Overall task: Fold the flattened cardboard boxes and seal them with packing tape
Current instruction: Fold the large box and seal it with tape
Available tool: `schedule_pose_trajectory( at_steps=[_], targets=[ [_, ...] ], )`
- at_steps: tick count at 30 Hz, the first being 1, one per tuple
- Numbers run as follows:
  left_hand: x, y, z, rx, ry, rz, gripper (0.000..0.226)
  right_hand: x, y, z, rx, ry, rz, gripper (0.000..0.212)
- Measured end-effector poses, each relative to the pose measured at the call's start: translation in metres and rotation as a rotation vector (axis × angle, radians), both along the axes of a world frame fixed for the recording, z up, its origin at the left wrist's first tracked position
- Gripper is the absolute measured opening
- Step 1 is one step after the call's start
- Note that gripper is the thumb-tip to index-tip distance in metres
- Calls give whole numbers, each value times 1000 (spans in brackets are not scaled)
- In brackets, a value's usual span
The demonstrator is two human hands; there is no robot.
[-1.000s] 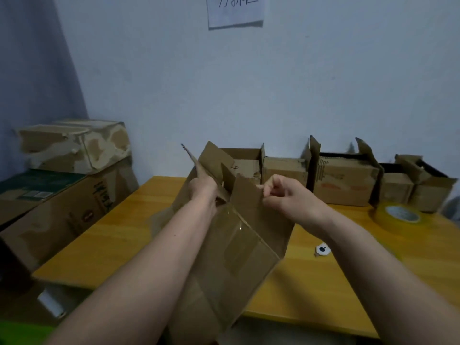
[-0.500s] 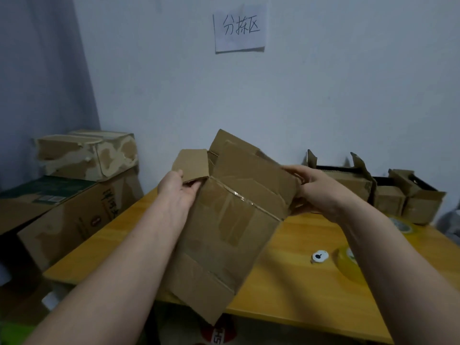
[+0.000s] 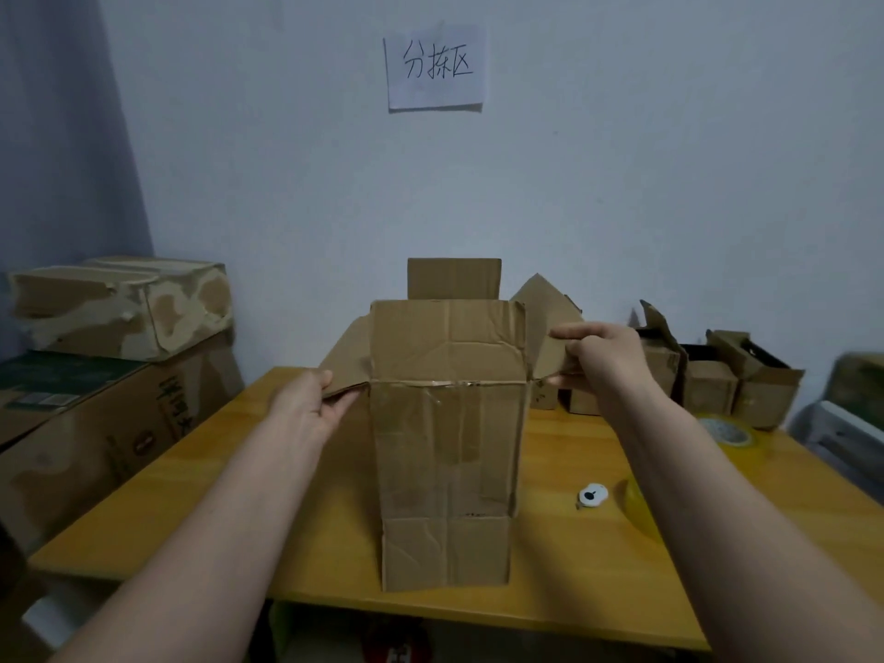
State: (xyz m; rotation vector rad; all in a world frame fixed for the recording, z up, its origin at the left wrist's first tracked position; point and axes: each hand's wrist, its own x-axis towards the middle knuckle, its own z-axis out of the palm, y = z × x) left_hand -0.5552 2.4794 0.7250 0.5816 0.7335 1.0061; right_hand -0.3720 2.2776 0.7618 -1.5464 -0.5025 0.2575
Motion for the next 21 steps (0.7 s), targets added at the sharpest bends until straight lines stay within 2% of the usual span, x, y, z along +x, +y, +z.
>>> schedule_pose_trajectory(
  at_steps=[3, 4, 5, 6, 7, 8, 9, 10, 11, 12, 13, 15, 17, 19, 21],
  targets=[
    [6, 9, -12, 185, 164, 98, 50, 4, 13, -4, -2, -47, -58, 31],
    [7, 9, -14, 294, 324, 142, 51, 7, 18, -6, 2, -51, -85, 32],
    [7, 6, -16, 459, 566, 212, 52, 9, 21, -9, 16, -51, -110, 33],
    [7, 3, -17, 674, 850, 308, 52, 12, 25, -12, 41, -63, -141, 36],
    [8, 0, -17, 915, 1054, 395, 53, 14, 27, -16, 82, -81, -172, 43],
    [8, -1, -16, 1131, 1135, 409, 55, 16, 29, -21, 134, -86, -193, 54],
    [11, 0, -15, 1260, 1107, 301, 56, 17, 31, -26, 191, -66, -207, 65],
    [14, 0, -14, 1299, 1027, 88, 51, 16, 34, -29, 231, -4, -205, 71],
    [16, 0, -15, 1305, 959, -155, 37, 17, 38, -33, 247, 55, -191, 72],
    [18, 2, -15, 1289, 957, -344, 19, 17, 42, -36, 235, 97, -152, 67],
    [18, 3, -14, 1289, 953, -441, 14, 15, 46, -39, 196, 115, -83, 56],
    [21, 8, -18, 1257, 912, -461, 39, 10, 50, -44, 113, 98, 43, 33],
    [23, 8, -22, 1295, 939, -338, 63, 7, 50, -44, 91, 60, 39, 24],
    [23, 5, -22, 1314, 953, -225, 60, 4, 44, -39, 82, -22, -7, 19],
    [21, -5, -10, 1324, 924, -90, 53, 6, 40, -33, 104, -123, -32, 31]
  ],
)
